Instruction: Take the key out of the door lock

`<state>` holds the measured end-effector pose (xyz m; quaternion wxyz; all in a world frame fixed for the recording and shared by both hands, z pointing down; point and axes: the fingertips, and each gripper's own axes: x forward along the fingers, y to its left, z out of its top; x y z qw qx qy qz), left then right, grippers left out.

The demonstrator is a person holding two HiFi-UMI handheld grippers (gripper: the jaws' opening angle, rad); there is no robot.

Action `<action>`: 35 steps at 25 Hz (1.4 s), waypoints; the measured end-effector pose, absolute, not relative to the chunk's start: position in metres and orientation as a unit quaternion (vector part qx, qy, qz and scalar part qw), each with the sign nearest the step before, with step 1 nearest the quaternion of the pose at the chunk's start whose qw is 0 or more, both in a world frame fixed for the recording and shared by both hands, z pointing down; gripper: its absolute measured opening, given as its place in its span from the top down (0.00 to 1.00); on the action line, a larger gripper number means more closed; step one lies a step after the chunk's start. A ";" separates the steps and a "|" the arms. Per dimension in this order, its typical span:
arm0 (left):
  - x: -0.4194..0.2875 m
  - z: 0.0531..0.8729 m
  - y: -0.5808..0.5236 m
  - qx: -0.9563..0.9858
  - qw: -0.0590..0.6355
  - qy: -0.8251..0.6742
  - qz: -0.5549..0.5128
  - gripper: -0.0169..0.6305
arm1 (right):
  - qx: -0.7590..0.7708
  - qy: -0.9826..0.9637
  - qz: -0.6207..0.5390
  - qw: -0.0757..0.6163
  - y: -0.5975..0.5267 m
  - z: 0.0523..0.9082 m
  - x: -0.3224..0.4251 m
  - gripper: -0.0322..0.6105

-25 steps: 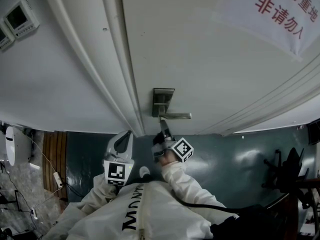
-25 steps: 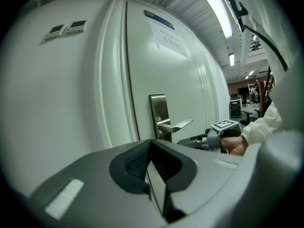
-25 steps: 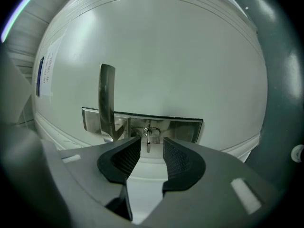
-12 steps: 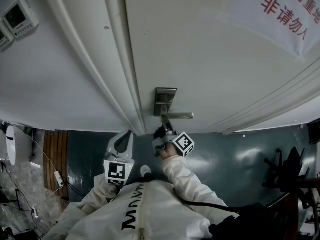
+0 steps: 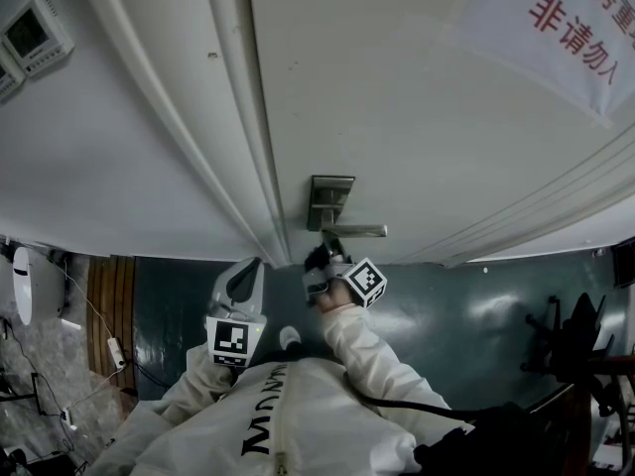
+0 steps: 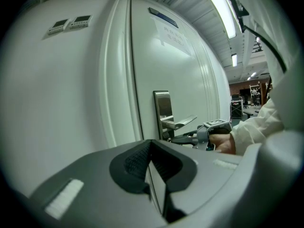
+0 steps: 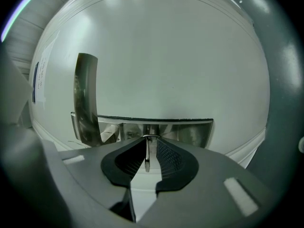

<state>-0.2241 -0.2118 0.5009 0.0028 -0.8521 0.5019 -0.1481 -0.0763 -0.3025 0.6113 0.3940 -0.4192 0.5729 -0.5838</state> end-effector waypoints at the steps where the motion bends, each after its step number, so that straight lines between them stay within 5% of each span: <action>1: -0.224 0.501 -0.212 -0.852 0.002 0.502 -0.148 0.97 | -0.419 0.573 -0.583 0.394 -0.303 0.611 -0.076 0.85; 35: -0.211 0.504 -0.194 -0.856 0.000 0.496 -0.146 0.97 | -0.415 0.591 -0.576 0.382 -0.263 0.603 -0.075 0.92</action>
